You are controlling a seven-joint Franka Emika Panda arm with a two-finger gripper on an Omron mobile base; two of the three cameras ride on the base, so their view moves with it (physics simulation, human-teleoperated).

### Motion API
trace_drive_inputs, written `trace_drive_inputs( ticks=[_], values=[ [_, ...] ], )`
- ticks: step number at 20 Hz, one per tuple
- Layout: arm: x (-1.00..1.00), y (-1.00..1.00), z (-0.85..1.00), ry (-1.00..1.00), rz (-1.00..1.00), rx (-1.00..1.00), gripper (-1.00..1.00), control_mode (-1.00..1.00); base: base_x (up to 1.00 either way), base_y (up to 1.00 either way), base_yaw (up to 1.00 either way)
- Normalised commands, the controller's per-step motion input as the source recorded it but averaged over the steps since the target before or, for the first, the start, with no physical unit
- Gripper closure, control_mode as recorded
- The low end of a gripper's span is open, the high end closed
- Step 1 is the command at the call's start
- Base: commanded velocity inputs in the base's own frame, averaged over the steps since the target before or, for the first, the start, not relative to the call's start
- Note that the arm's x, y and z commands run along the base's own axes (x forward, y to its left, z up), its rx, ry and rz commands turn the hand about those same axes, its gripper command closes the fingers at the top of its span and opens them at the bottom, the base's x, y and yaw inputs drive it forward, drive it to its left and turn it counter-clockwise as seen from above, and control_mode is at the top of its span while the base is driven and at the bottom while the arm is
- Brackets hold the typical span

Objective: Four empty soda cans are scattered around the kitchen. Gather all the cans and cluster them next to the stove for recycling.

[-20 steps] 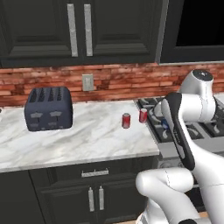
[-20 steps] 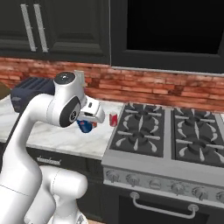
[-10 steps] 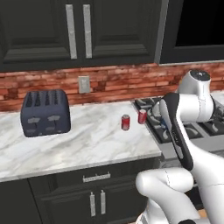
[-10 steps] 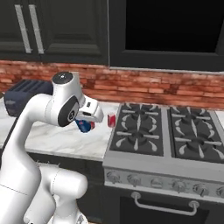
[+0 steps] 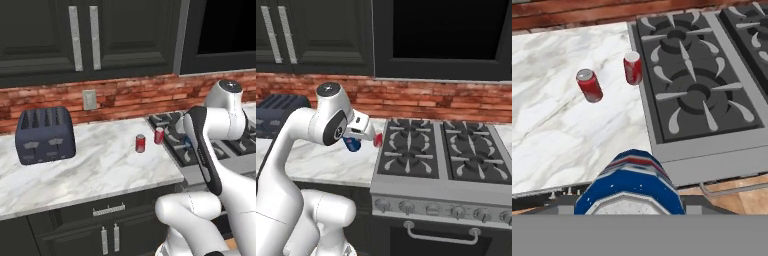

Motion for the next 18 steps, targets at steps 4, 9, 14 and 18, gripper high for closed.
trace_drive_inputs(
  ticks=[4,9,14,18],
  values=[
    [0.00,0.00,0.00,0.00,0.00,0.00,1.00,1.00,0.53,0.27,-0.01],
    [0.00,0.00,0.00,0.00,0.00,0.00,1.00,1.00,0.32,0.04,0.00],
    [0.00,0.00,0.00,0.00,0.00,0.00,1.00,1.00,0.20,0.08,0.00],
    [0.00,0.00,0.00,0.00,0.00,0.00,1.00,1.00,0.17,0.10,0.00]
  ],
)
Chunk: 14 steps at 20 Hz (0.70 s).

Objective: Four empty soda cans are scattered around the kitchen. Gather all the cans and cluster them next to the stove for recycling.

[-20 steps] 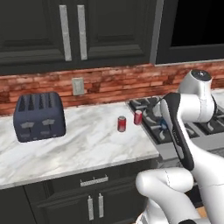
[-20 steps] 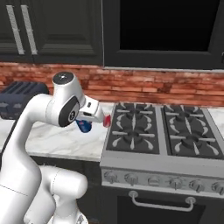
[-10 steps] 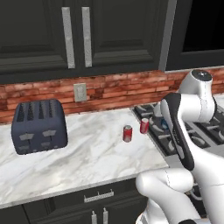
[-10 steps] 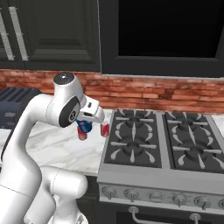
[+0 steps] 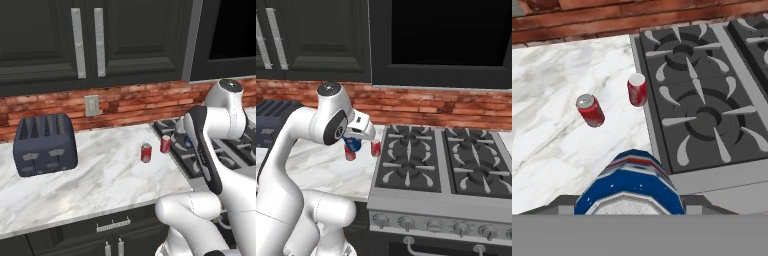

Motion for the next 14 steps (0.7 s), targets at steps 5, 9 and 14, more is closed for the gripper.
trace_drive_inputs(
  ticks=[5,9,14],
  values=[
    [0.21,0.11,-0.57,0.00,0.00,0.00,1.00,-1.00,0.00,0.00,0.00],
    [0.32,0.00,-0.57,0.00,0.00,0.00,1.00,-1.00,0.00,0.00,0.00],
    [0.35,0.00,-0.52,0.00,0.00,0.00,1.00,-1.00,0.00,0.00,0.00]
  ],
)
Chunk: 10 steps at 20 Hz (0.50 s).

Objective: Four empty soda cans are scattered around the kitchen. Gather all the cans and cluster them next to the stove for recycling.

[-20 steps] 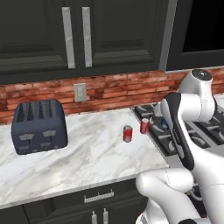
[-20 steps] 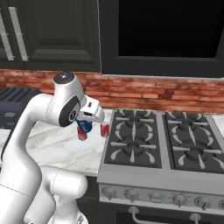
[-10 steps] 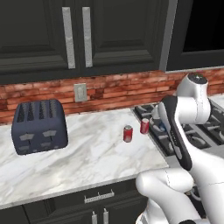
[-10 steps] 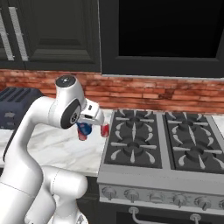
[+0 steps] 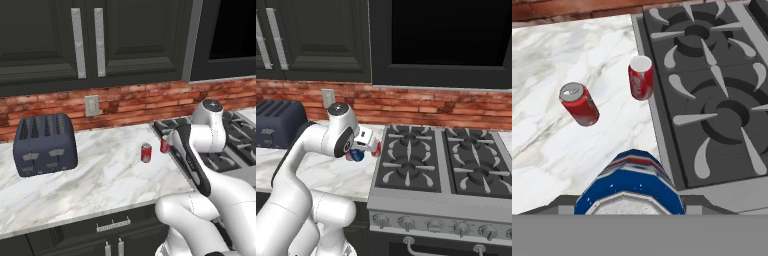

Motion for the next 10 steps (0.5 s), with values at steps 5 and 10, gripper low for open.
trace_drive_inputs(
  ticks=[5,10],
  values=[
    [0.25,0.00,-0.42,0.00,0.00,0.00,1.00,-1.00,0.00,0.00,0.00],
    [0.26,0.00,-0.29,0.00,0.00,0.00,1.00,-1.00,0.00,0.00,0.00]
  ],
)
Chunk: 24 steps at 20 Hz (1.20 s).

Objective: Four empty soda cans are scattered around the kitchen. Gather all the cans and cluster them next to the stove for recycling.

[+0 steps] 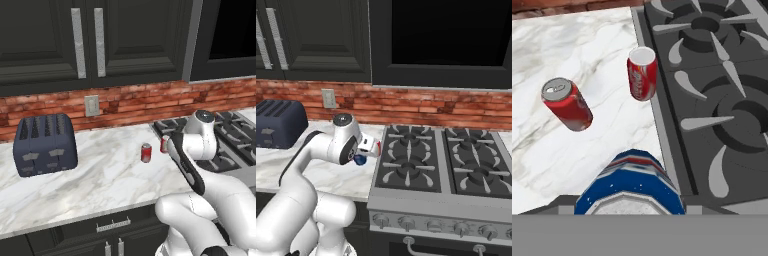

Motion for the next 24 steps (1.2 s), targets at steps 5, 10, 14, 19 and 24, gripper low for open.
trace_drive_inputs(
  ticks=[5,10,14,19,24],
  values=[
    [0.25,-0.14,-0.11,0.00,0.00,0.01,1.00,-1.00,0.00,0.00,0.00],
    [0.22,-0.12,-0.18,0.00,0.00,0.00,1.00,-1.00,0.00,0.00,0.00],
    [0.07,0.00,-0.24,0.00,0.00,0.00,1.00,-1.00,0.00,0.00,0.00],
    [0.06,0.00,-0.17,0.01,0.00,0.00,1.00,-1.00,0.00,0.00,0.00],
    [0.12,0.00,-0.20,0.02,0.00,0.00,1.00,-1.00,0.00,0.00,0.00]
  ],
)
